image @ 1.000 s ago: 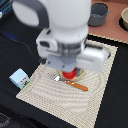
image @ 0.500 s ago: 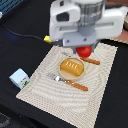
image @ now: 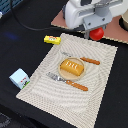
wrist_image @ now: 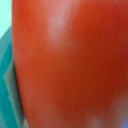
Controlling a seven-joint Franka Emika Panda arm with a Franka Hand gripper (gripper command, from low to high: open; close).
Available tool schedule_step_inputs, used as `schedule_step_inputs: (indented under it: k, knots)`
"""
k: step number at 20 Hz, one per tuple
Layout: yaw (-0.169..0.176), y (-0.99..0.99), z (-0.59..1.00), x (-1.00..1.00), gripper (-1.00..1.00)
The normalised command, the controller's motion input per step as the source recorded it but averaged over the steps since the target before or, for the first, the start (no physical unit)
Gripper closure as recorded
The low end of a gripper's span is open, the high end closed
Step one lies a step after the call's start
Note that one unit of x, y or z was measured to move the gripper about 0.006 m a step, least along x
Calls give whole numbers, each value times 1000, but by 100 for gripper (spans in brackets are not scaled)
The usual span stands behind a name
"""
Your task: Interact with the objects in diverse but meaningful ways.
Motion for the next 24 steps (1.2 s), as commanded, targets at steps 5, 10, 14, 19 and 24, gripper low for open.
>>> schedule_step_inputs:
  k: [5, 10, 14, 19, 24]
  knots:
    - [15, 274, -471, -517, 100]
    - [0, -33, -539, -673, 100]
    - [0, -84, -643, -715, 100]
    - [0, 36, -722, -586, 100]
    - [0, 77, -660, -477, 100]
